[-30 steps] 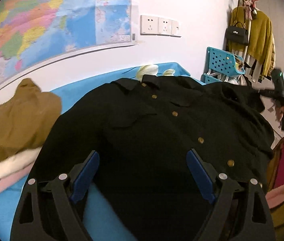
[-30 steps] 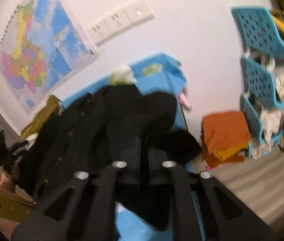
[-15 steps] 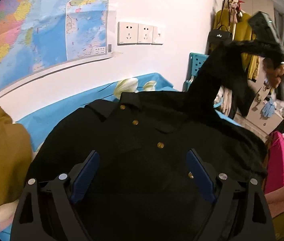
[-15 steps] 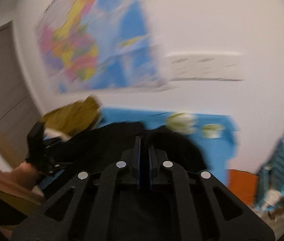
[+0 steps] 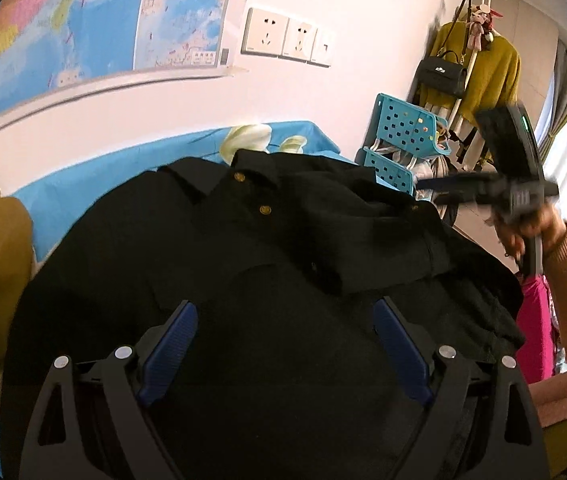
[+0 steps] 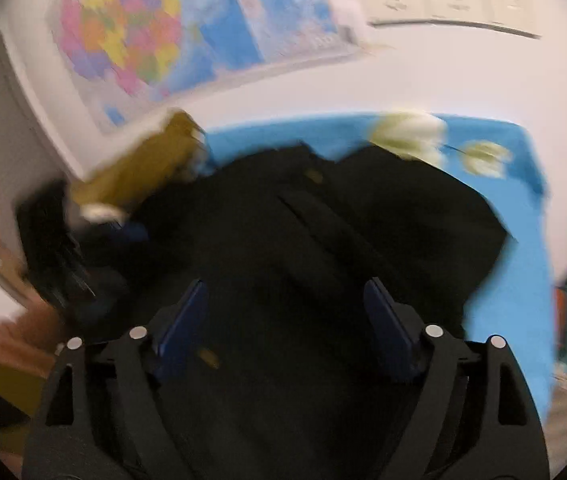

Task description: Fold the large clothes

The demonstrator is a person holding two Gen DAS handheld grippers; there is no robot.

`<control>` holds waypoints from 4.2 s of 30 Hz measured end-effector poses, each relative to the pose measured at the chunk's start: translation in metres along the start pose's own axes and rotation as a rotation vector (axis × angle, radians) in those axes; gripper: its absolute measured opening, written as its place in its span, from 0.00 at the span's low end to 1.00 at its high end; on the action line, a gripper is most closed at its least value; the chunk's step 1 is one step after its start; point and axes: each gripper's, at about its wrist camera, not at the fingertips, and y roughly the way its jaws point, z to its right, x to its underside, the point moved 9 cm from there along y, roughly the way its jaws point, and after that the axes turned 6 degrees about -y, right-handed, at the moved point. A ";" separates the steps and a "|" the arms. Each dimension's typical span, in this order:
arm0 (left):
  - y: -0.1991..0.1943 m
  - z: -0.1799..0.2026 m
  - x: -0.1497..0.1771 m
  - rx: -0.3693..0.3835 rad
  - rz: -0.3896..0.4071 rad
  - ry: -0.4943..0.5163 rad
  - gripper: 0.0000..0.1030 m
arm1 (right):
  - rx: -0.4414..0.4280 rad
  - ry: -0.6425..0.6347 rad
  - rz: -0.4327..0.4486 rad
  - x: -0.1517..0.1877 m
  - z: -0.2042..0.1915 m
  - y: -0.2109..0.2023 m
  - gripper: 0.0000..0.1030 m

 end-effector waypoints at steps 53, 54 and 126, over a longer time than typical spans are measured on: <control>-0.004 -0.074 -0.005 -0.126 -0.030 -0.126 0.25 | -0.010 0.316 0.052 -0.015 0.129 0.076 0.07; -0.008 -0.074 -0.010 -0.131 -0.009 -0.120 0.23 | -0.032 0.316 0.103 -0.023 0.130 0.064 0.07; 0.131 -0.114 -0.112 -0.210 -0.268 0.024 0.10 | 0.089 -0.159 0.049 -0.096 0.075 0.127 0.18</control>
